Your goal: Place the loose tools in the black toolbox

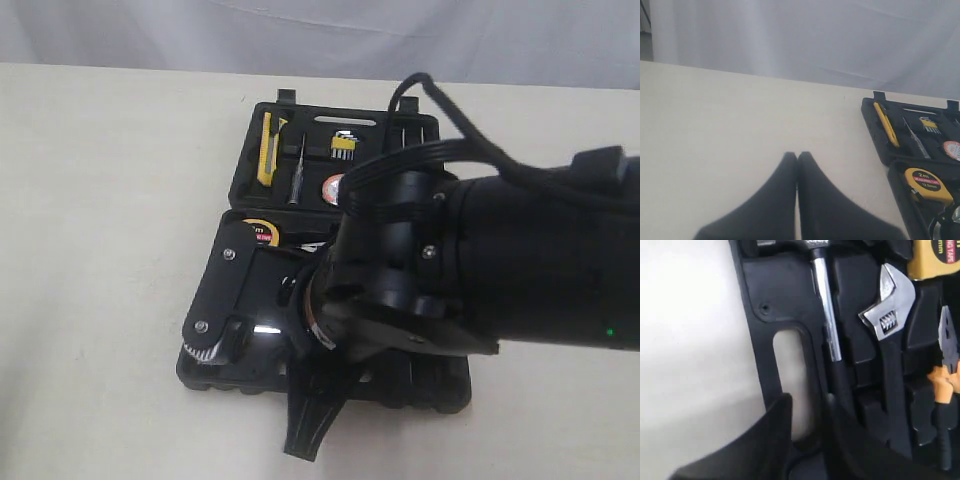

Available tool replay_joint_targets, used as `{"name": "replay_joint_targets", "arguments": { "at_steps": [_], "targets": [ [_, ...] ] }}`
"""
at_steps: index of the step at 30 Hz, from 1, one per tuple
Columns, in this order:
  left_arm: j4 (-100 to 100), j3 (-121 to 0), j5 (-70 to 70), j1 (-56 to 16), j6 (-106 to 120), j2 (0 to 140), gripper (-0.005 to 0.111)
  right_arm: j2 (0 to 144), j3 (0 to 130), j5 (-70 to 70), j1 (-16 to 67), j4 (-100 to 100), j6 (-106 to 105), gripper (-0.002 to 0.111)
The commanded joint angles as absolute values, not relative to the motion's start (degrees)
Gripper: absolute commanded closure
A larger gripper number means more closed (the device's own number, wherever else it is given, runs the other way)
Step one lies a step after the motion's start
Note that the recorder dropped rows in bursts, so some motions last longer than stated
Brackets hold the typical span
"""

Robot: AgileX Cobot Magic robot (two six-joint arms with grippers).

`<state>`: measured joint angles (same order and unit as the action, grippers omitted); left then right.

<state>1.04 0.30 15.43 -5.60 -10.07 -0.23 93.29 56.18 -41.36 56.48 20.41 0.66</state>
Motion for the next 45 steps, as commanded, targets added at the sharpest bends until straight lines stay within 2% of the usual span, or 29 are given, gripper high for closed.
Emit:
{"name": "replay_joint_targets", "arguments": {
  "at_steps": [1, 3, 18, 35, 36, 38, 39, 45],
  "targets": [
    [0.9, 0.0, 15.5, -5.9, -10.0, 0.0, 0.107, 93.1, 55.2, -38.9, 56.9, 20.7, 0.0, 0.057],
    [1.0, 0.0, 15.5, -5.9, -10.0, 0.0, 0.107, 93.2, 55.0, -38.8, 56.9, 20.7, 0.0, 0.053],
    [1.1, 0.0, 15.5, -5.9, -10.0, 0.0, 0.107, 100.3, 54.9, -38.8, 57.8, 20.7, -8.8, 0.054],
    [1.3, 0.0, 15.5, -5.9, -10.0, 0.0, 0.107, 108.1, 54.9, -33.7, 57.6, 22.4, -9.0, 0.054],
    [1.3, 0.0, 15.5, -5.9, -10.0, 0.0, 0.107, 108.4, 54.9, -33.9, 57.6, 22.4, -9.0, 0.058],
    [1.3, 0.0, 15.5, -5.9, -10.0, 0.0, 0.107, 108.7, 54.9, -35.1, 57.6, 22.4, -9.5, 0.088],
    [1.3, 0.0, 15.5, -5.9, -10.0, 0.0, 0.107, 108.6, 54.9, -35.3, 57.6, 22.3, -9.2, 0.108],
    [1.3, 0.0, 15.5, -5.9, -10.0, 0.0, 0.107, 104.1, 55.8, -39.6, 57.6, 21.5, -12.7, 0.109]
  ]
}}
